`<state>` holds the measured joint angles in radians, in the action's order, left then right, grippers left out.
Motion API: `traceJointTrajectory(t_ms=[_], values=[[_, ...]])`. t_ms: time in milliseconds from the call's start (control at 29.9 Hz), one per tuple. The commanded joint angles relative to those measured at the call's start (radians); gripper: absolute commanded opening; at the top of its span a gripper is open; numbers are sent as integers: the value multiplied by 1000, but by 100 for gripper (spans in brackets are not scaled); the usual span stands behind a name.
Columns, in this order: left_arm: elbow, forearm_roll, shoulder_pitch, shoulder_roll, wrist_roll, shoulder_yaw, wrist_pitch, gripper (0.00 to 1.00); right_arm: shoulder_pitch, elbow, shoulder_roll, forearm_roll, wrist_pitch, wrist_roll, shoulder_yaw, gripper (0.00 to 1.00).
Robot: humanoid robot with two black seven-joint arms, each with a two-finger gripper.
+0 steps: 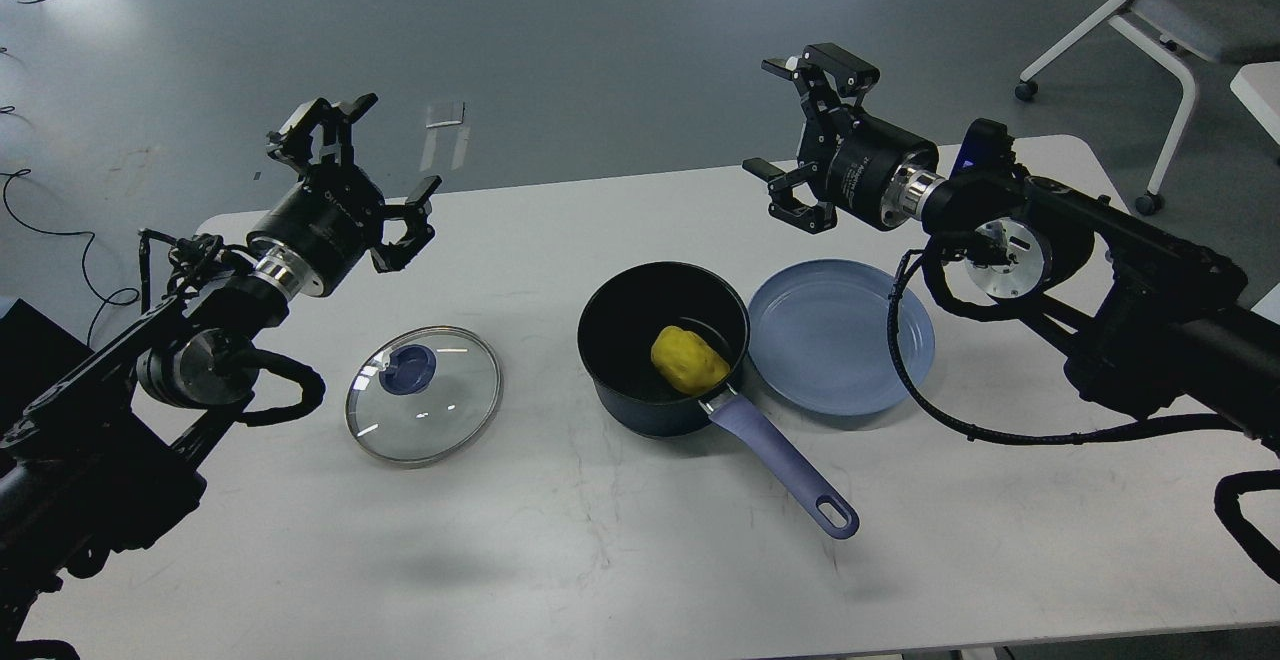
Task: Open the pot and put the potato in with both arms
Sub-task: 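Release the potato into the saucepan and raise the right gripper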
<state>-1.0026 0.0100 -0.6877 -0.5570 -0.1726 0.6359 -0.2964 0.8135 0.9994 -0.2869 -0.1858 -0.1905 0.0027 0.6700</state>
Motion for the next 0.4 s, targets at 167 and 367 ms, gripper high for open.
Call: traceJointTrajectory(t_ms=[167, 367], values=[[1, -1, 34, 34, 35, 38, -44, 98, 12, -96, 12, 34, -102, -15, 23, 100], [1, 1, 48, 52, 32, 36, -43, 98, -4, -96, 34, 32, -76, -9, -3, 100]])
